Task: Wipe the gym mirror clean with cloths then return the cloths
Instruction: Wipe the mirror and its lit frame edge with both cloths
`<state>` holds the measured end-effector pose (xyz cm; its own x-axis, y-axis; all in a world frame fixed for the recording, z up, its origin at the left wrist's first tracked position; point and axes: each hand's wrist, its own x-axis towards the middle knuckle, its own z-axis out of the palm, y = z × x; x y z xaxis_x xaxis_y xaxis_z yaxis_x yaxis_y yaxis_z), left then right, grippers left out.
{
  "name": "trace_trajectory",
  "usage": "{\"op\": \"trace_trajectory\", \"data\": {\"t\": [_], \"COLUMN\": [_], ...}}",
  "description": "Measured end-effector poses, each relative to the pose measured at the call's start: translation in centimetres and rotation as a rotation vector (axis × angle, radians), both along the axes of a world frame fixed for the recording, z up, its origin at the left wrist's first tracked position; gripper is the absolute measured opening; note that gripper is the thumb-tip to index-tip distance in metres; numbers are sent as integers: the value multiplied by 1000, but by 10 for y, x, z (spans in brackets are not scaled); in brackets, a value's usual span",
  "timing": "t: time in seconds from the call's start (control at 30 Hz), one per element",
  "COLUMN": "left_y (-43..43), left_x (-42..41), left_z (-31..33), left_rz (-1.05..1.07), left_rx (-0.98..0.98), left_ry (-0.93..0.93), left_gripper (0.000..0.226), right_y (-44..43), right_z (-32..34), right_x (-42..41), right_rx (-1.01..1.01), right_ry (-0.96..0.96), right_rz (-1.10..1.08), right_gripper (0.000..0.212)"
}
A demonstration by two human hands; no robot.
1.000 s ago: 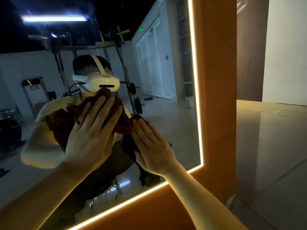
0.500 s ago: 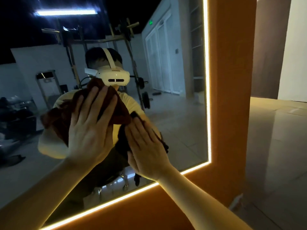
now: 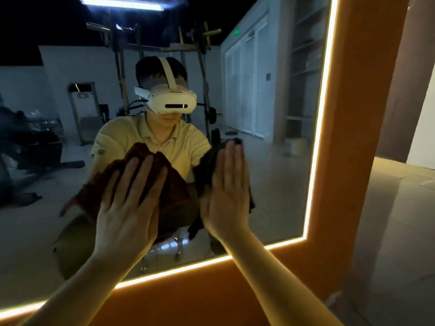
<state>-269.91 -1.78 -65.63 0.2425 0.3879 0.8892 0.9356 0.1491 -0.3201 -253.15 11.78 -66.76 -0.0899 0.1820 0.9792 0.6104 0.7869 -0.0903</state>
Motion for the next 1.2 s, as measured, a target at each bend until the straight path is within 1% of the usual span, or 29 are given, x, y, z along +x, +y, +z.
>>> {"op": "trace_trajectory", "data": {"t": [0.07,0.1,0.13,0.17,0.2,0.27,0.33,0.37,0.4,0.43,0.47,0.5,0.6,0.67,0.7,0.73,0.77,0.87,0.9,0.93,1.03,1.1,1.13,1.2], "left_y": [-3,-2,0,2,4,5,4,4,4,4,5,5,4,4,5,6,8,12,13,14,18,19,19,18], "left_x": [-7,-8,-7,-5,-3,-4,-7,-7,-6,-4,-2,-2,-5,-6,-6,-5,-5,1,4,6,9,10,11,15], "left_z": [-4,-5,-7,-9,-12,-19,-26,-28,-29,-31,-31,-32,-32,-36,-37,-38,-39,-45,-48,-50,-52,-51,-51,-50], "left_rz": [9,-1,-16,-36,-55,-87,-120,-132,-137,-139,-141,-141,-136,-141,-147,-153,-159,-174,-178,-184,-180,-180,-185,-186], "left_rx": [52,67,72,72,68,38,6,6,10,14,18,19,12,21,28,33,36,45,48,52,63,73,78,93], "left_ry": [-41,-58,-81,-106,-123,-122,-90,-82,-84,-95,-108,-112,-77,-75,-82,-88,-96,-142,-158,-167,-151,-161,-178,-185], "left_gripper": [67,65,64,62,61,61,60,59,58,56,55,54,53,54,54,55,56,54,54,54,56,56,56,55], "right_y": [-12,-4,7,20,33,56,67,66,63,55,44,30,-7,-7,1,11,20,43,47,48,48,43,39,30], "right_z": [-35,-43,-46,-48,-47,-42,-33,-27,-22,-17,-16,-20,-54,-69,-70,-69,-67,-57,-54,-51,-40,-36,-37,-38], "right_x": [-15,-6,9,29,50,93,116,113,102,85,65,43,-5,0,13,31,51,116,132,144,165,163,157,137], "right_rx": [161,233,272,259,197,-18,-260,-337,-365,-355,-304,-232,3,144,191,199,143,-183,-252,-267,-178,-185,-243,-435], "right_ry": [-331,-445,-502,-494,-419,-112,193,310,387,418,392,301,-154,-422,-495,-512,-461,-127,-85,-89,-149,-85,12,320], "right_rz": [63,58,16,-43,-98,-162,-196,-192,-189,-184,-164,-124,32,39,-4,-60,-108,-256,-328,-383,-454,-390,-287,-45], "right_gripper": [66,65,65,65,65,65,64,63,63,65,66,67,66,66,66,66,66,64,62,60,51,45,43,33]}}
